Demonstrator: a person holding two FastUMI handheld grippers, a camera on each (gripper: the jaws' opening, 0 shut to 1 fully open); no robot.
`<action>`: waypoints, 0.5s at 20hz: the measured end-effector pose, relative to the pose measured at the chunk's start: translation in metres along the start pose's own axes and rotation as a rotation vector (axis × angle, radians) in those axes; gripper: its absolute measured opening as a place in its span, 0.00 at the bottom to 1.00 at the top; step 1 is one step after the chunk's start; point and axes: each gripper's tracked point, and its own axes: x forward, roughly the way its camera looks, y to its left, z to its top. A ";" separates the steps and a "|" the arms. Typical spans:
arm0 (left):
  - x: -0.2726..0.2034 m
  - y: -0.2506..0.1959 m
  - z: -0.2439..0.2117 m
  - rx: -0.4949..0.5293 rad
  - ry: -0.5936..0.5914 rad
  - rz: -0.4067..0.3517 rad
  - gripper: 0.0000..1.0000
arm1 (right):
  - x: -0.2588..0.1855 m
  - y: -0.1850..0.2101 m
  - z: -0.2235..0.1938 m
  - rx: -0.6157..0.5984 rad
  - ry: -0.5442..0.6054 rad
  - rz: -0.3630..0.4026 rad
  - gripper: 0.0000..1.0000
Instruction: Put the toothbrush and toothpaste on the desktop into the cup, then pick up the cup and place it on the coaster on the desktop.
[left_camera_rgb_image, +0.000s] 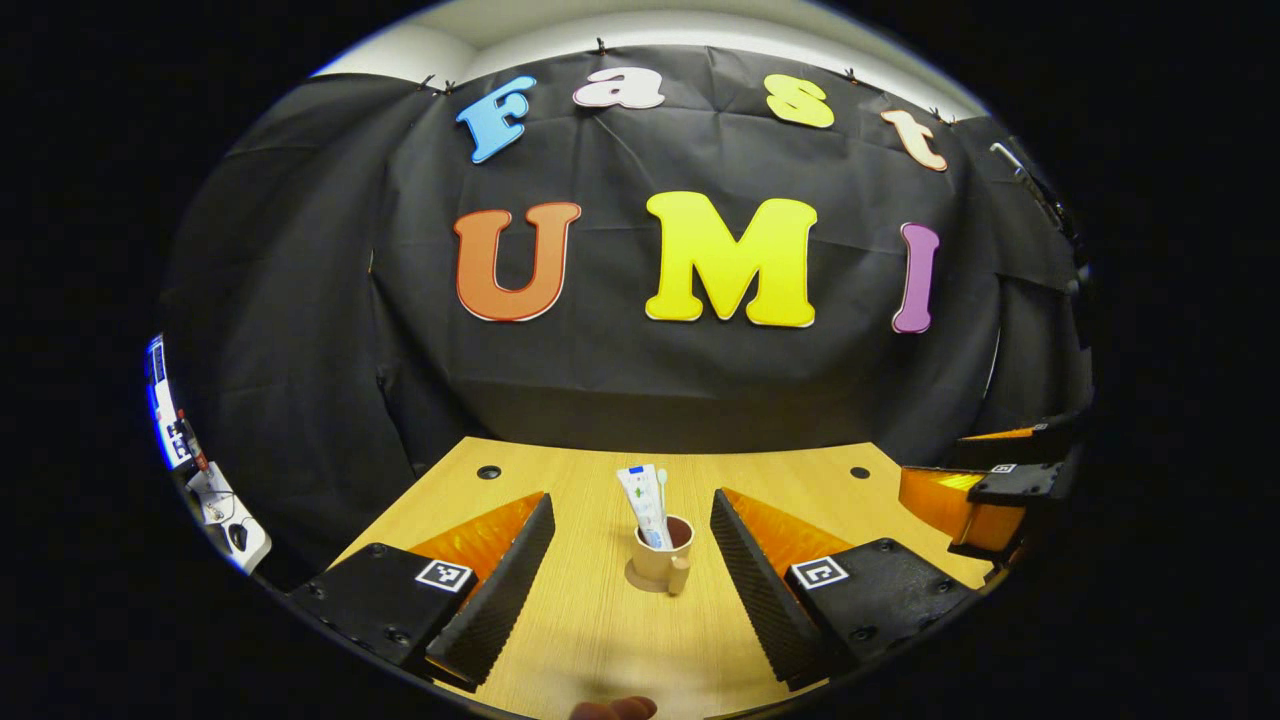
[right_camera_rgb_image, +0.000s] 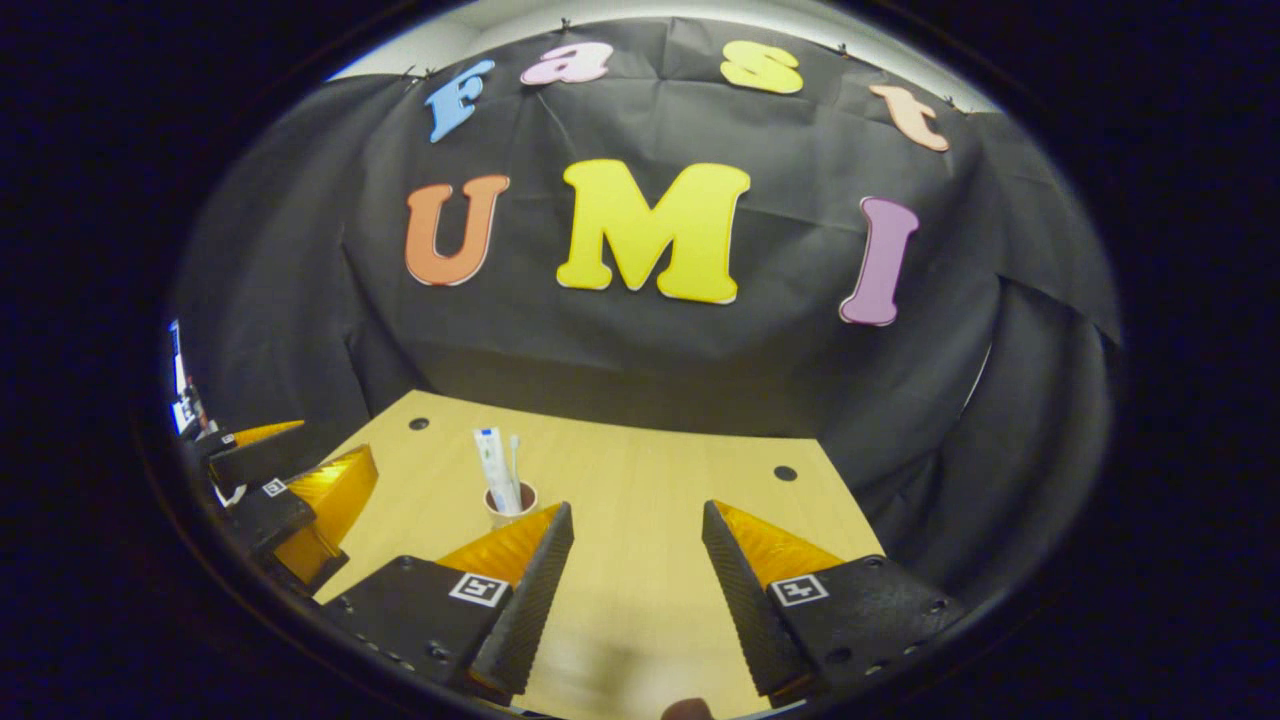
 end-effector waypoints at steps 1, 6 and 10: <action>-0.002 -0.001 0.003 -0.006 -0.006 0.001 0.99 | -0.006 -0.001 0.003 0.008 -0.025 0.002 0.81; -0.011 0.000 0.026 -0.009 -0.061 0.020 0.99 | -0.023 0.000 0.015 -0.001 -0.125 -0.002 0.84; -0.011 0.003 0.037 -0.015 -0.081 0.030 0.99 | -0.027 -0.007 0.019 -0.014 -0.166 -0.012 0.91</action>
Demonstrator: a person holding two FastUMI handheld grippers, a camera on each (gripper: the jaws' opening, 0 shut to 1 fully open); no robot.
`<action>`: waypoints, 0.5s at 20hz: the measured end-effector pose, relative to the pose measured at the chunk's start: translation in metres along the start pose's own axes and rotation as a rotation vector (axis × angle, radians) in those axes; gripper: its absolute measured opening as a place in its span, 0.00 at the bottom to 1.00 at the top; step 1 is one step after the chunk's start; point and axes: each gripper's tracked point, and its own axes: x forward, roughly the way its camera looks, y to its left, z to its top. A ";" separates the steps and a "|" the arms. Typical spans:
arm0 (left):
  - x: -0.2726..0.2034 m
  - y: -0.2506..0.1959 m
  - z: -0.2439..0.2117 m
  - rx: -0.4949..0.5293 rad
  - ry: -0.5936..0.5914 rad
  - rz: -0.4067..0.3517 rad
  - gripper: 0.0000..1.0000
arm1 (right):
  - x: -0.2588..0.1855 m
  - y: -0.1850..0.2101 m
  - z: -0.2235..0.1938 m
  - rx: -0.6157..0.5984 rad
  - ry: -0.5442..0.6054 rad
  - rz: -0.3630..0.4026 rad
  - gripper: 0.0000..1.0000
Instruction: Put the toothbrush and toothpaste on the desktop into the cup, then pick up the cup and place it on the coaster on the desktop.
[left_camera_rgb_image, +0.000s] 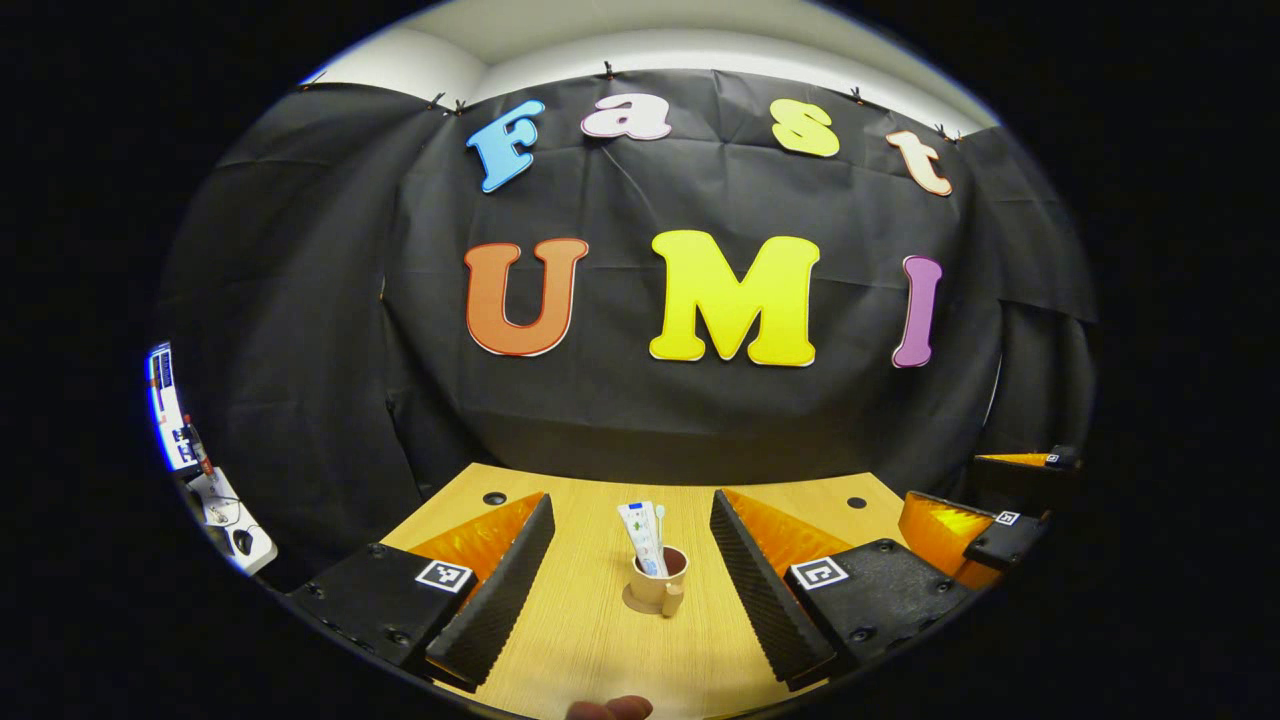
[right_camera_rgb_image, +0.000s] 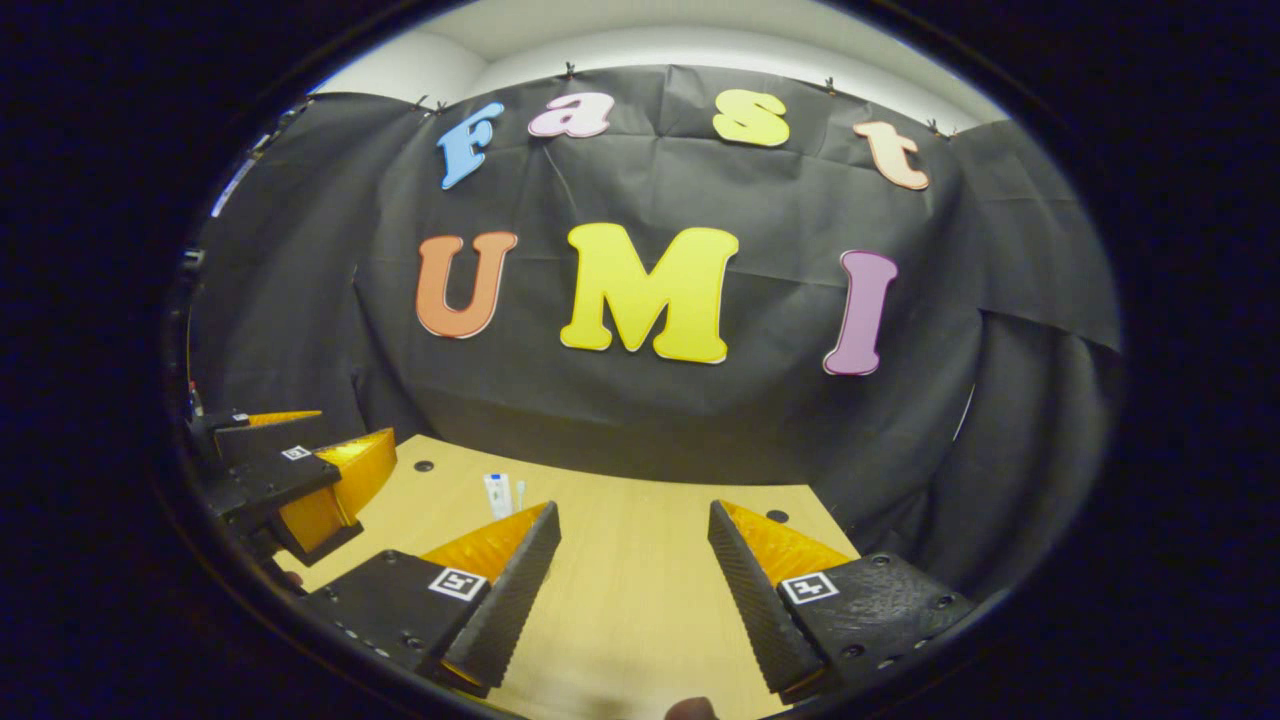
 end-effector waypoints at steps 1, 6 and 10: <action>-0.001 0.001 0.000 0.000 -0.005 0.002 0.99 | -0.001 -0.003 0.000 -0.002 -0.004 -0.005 0.92; -0.002 -0.006 0.001 0.003 -0.011 -0.016 0.99 | -0.001 -0.007 0.005 0.015 -0.024 -0.016 0.93; -0.005 -0.006 0.005 0.016 -0.022 -0.019 0.99 | -0.001 -0.008 0.008 0.026 -0.038 -0.019 0.94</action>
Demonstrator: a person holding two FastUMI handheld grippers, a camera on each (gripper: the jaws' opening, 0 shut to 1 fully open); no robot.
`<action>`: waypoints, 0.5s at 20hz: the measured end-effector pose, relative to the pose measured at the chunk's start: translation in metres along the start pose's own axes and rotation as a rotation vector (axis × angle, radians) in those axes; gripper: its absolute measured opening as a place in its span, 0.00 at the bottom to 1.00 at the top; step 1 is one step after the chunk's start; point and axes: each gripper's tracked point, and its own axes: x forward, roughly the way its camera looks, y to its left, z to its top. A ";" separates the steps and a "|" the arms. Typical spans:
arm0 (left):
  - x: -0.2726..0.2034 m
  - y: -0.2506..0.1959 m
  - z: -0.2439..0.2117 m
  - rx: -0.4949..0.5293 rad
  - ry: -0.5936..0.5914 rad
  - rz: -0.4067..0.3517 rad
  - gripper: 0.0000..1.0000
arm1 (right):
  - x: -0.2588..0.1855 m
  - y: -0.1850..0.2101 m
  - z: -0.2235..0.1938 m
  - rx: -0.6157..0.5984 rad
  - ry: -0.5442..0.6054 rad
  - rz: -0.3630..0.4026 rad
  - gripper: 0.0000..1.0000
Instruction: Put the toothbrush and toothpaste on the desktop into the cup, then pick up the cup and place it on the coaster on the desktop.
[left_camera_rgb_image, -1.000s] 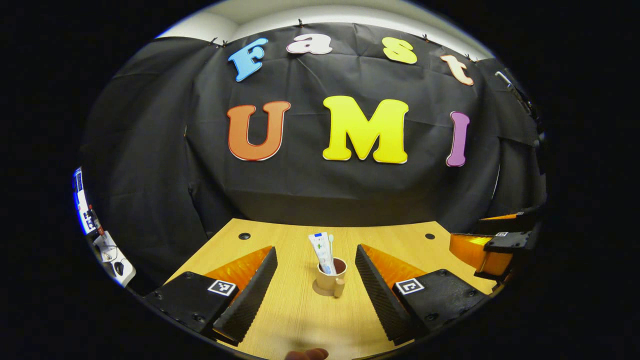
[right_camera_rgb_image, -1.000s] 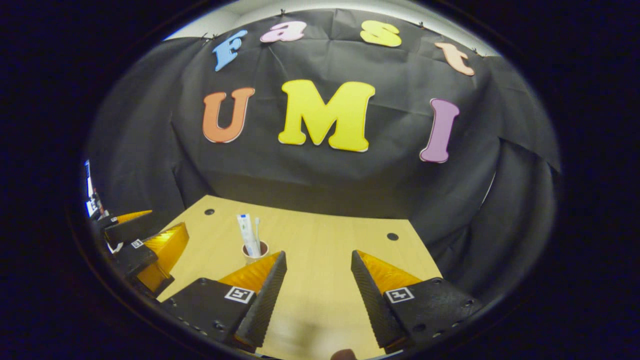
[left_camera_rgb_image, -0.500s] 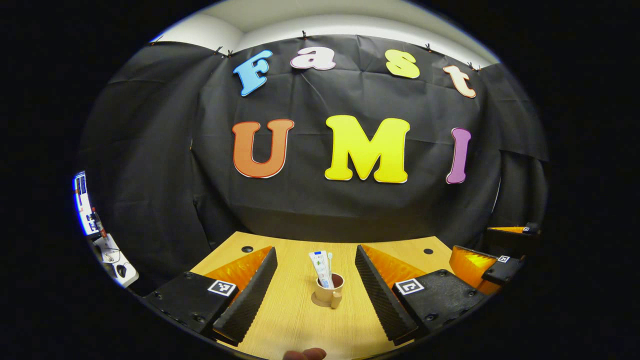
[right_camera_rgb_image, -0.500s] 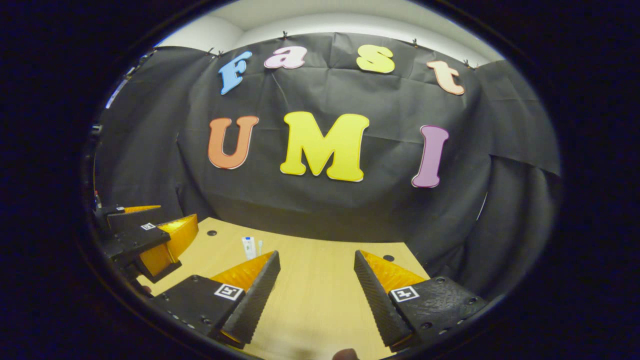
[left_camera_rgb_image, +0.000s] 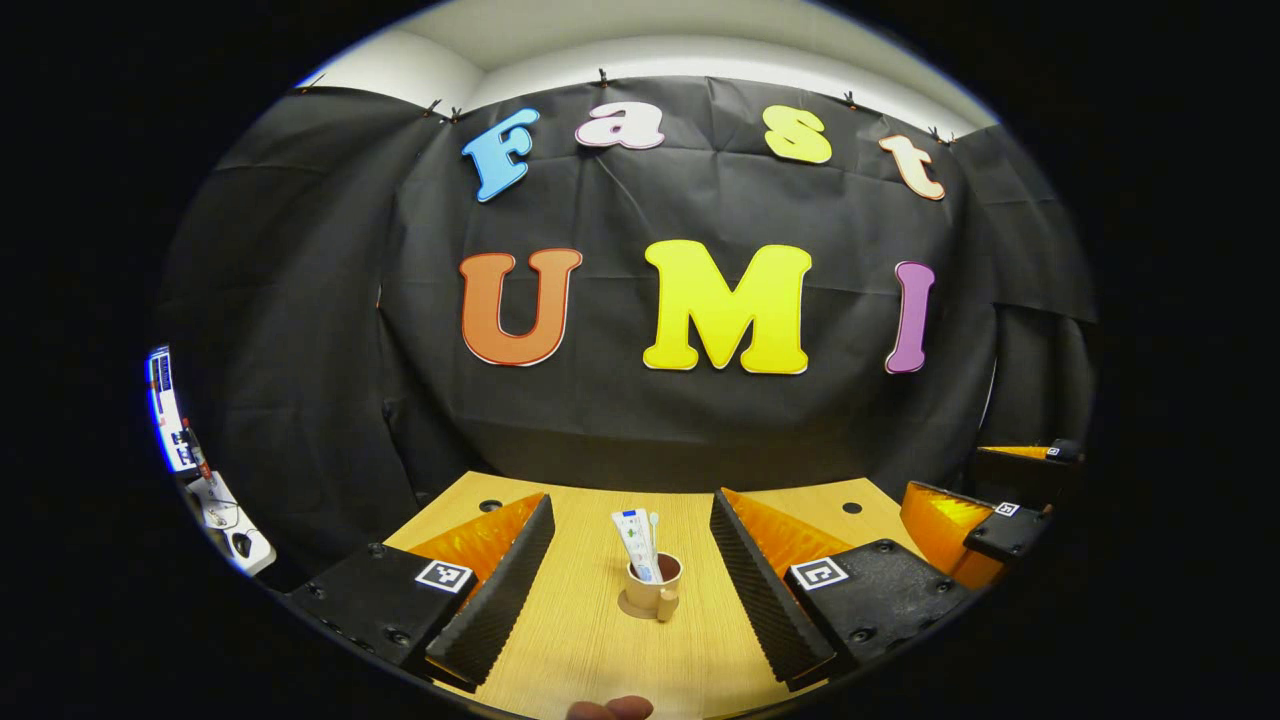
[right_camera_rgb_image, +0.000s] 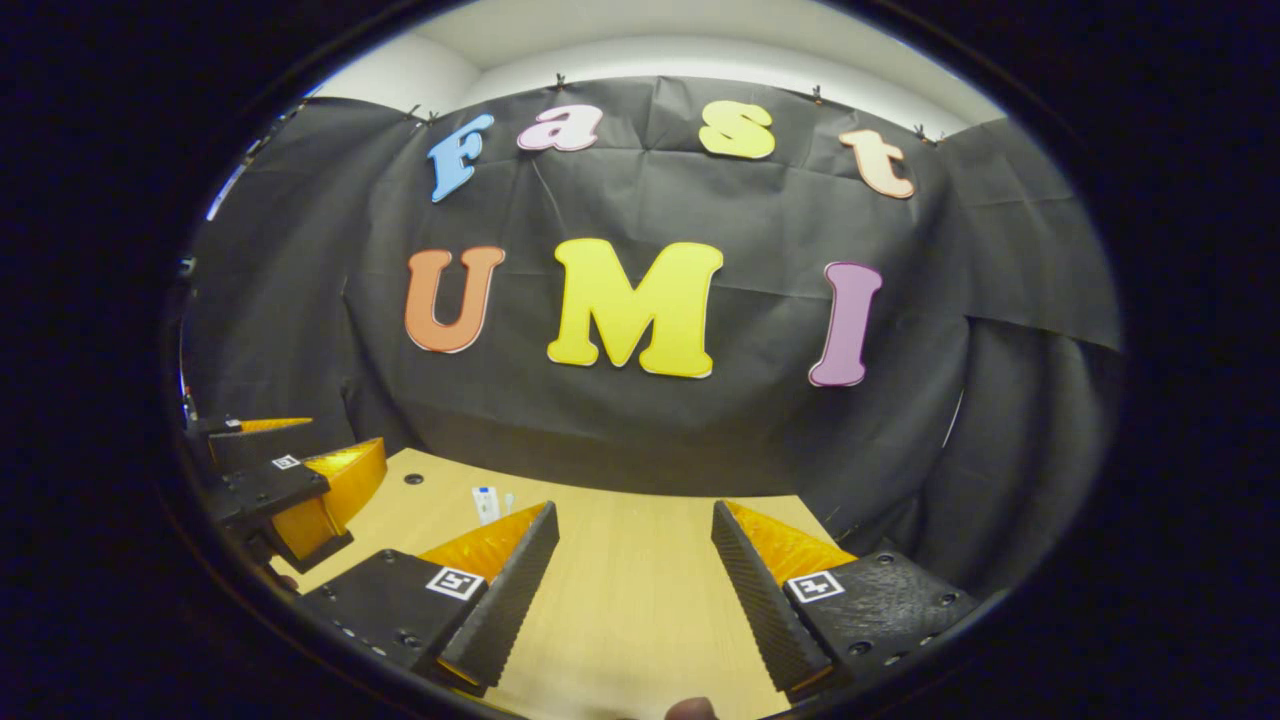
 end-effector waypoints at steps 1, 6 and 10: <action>-0.001 0.000 0.001 0.002 -0.002 0.001 0.99 | 0.000 0.000 -0.001 0.005 0.003 0.002 0.94; -0.003 0.001 0.002 0.005 -0.007 0.008 0.99 | 0.001 -0.003 -0.001 0.019 0.006 0.001 0.95; -0.006 0.001 0.003 0.010 -0.008 0.012 0.99 | 0.000 -0.003 -0.001 0.019 0.001 0.005 0.95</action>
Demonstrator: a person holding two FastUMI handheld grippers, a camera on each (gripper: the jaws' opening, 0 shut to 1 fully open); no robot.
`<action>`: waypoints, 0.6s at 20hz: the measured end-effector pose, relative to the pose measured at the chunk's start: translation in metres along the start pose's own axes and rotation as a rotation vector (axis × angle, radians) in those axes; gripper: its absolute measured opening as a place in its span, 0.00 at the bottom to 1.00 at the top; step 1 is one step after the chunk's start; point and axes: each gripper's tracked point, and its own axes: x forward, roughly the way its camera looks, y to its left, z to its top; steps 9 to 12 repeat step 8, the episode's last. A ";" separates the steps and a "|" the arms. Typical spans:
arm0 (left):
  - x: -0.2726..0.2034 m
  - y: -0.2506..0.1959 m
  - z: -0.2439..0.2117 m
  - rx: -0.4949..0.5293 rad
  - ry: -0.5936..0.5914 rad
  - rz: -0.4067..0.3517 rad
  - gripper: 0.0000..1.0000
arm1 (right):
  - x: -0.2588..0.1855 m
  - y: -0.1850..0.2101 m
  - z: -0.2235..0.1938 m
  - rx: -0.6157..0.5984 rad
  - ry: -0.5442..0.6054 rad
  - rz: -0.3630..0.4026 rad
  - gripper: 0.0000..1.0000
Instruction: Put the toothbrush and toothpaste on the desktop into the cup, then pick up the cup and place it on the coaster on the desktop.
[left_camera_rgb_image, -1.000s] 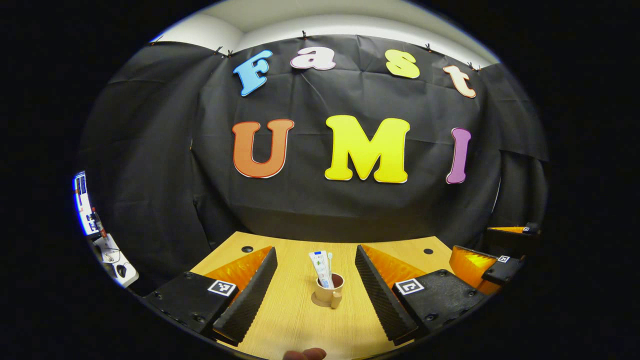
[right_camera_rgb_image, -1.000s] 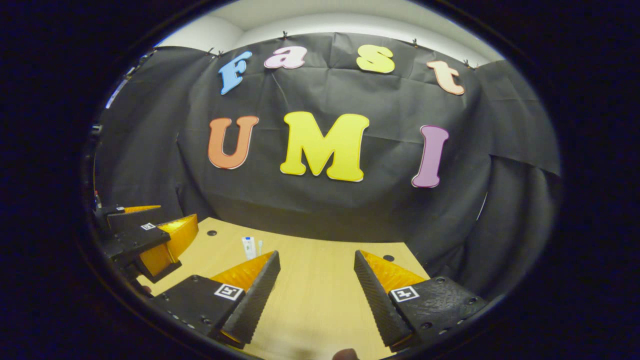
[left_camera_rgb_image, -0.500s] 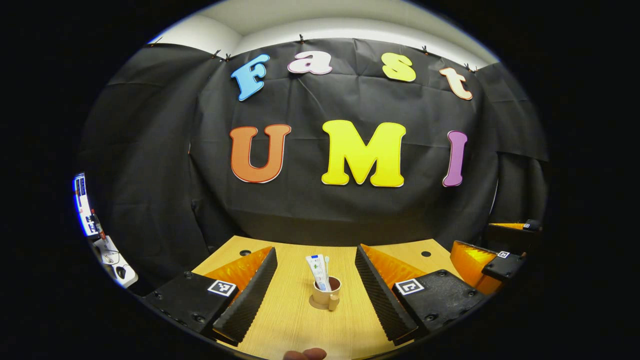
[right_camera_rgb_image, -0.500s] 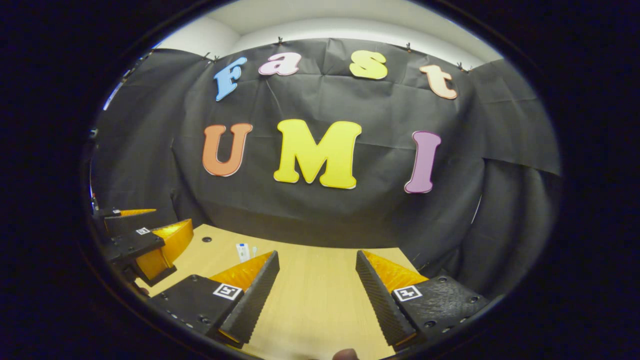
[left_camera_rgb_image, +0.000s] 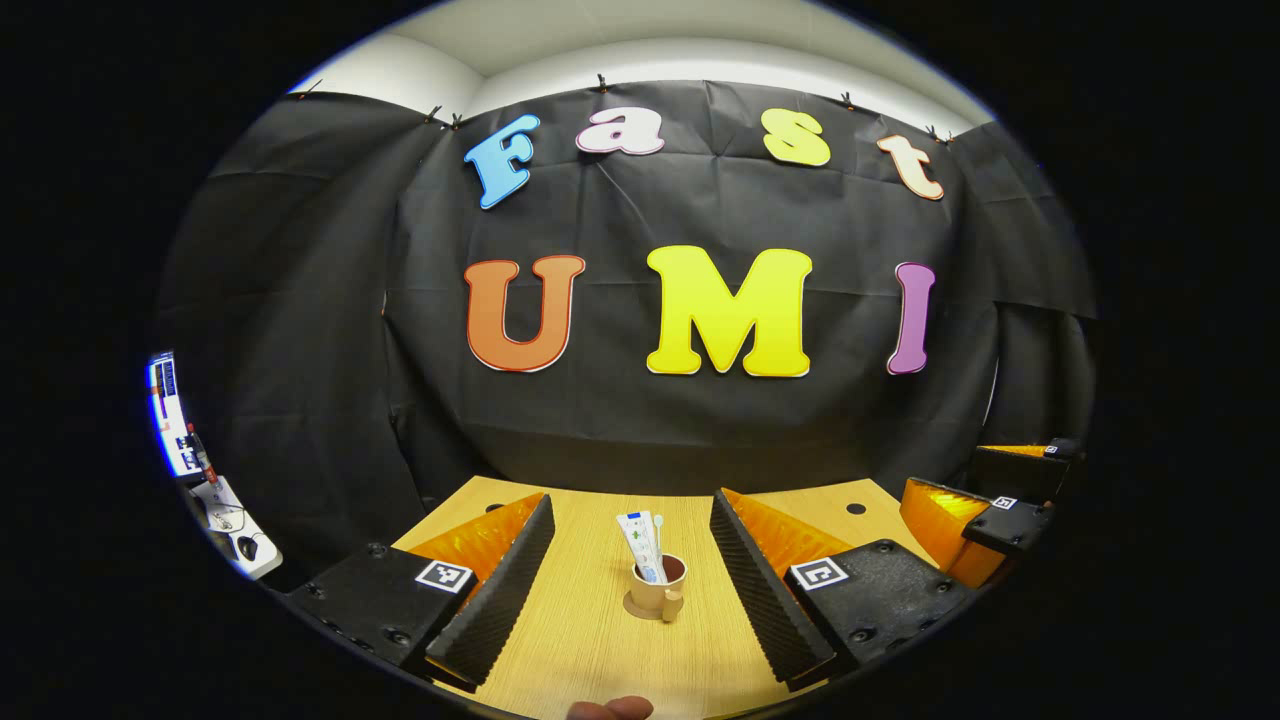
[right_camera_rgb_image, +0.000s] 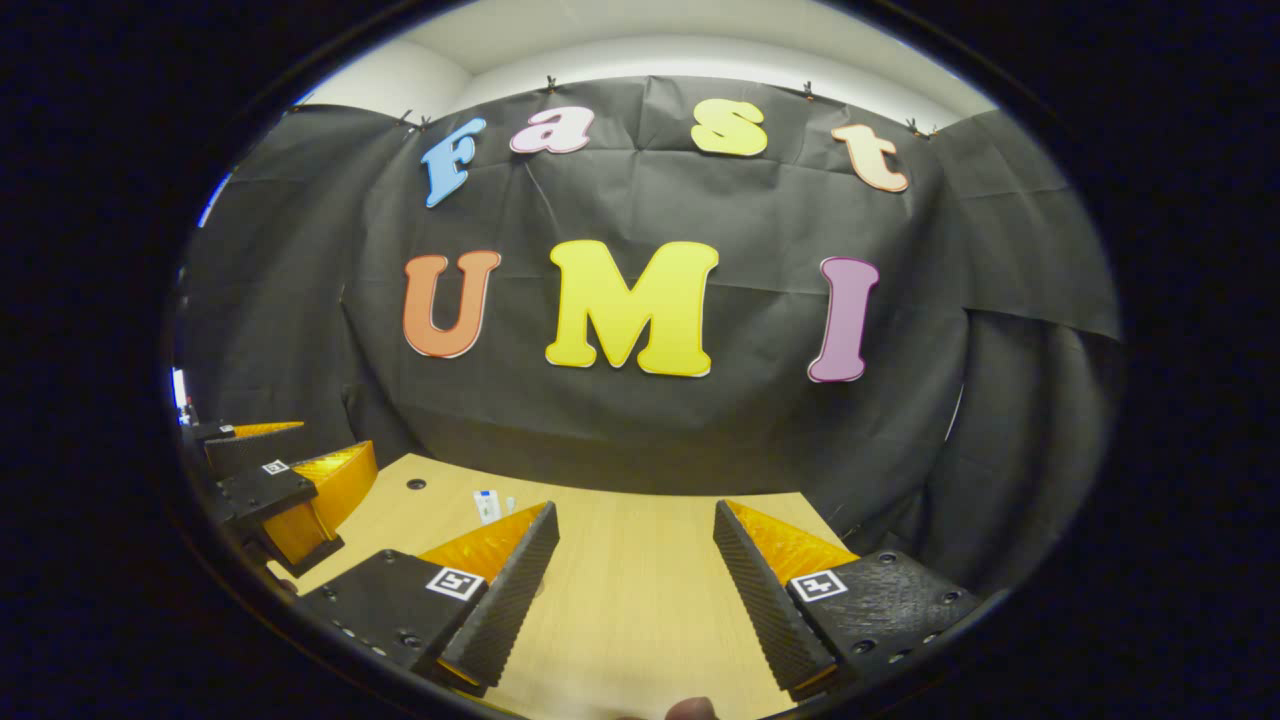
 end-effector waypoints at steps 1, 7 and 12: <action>-0.001 0.001 0.000 0.001 0.001 0.000 0.99 | -0.001 0.001 0.000 -0.001 0.003 0.003 0.96; -0.006 0.002 -0.002 0.008 0.001 0.009 0.99 | -0.003 0.000 -0.002 -0.003 0.003 0.010 0.95; -0.006 0.001 -0.003 0.007 0.003 0.009 0.99 | -0.002 0.000 -0.002 -0.003 0.005 0.011 0.95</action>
